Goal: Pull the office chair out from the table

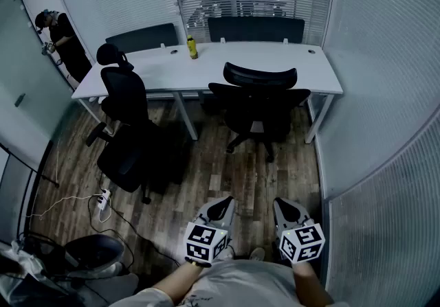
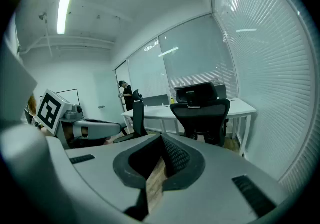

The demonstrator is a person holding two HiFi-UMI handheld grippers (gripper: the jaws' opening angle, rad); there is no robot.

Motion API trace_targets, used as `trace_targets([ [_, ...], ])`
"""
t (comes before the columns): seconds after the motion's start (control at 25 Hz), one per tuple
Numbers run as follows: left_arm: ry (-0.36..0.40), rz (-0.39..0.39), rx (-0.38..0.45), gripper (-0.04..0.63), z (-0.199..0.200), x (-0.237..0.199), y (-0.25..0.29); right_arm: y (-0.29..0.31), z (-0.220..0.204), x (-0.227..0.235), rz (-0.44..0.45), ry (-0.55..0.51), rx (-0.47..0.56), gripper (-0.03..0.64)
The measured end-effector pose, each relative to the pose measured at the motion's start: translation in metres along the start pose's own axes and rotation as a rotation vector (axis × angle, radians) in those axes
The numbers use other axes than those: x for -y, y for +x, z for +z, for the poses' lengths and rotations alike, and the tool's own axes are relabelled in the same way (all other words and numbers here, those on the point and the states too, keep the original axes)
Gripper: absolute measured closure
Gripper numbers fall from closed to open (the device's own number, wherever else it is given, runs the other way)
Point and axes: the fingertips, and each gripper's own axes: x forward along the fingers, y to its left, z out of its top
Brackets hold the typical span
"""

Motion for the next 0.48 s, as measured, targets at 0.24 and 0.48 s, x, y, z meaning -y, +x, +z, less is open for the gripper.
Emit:
trace_targets([
  [0.24,0.001,0.004,-0.007,0.583,-0.005,0.006,-0.005,-0.009,-0.004,-0.001,0.002,-0.003,0.003,0.611],
  [0.48,0.007,0.005,-0.009,0.583,-0.001,0.010,-0.006,-0.012,-0.004,-0.002,0.012,-0.009,-0.003,0.611],
])
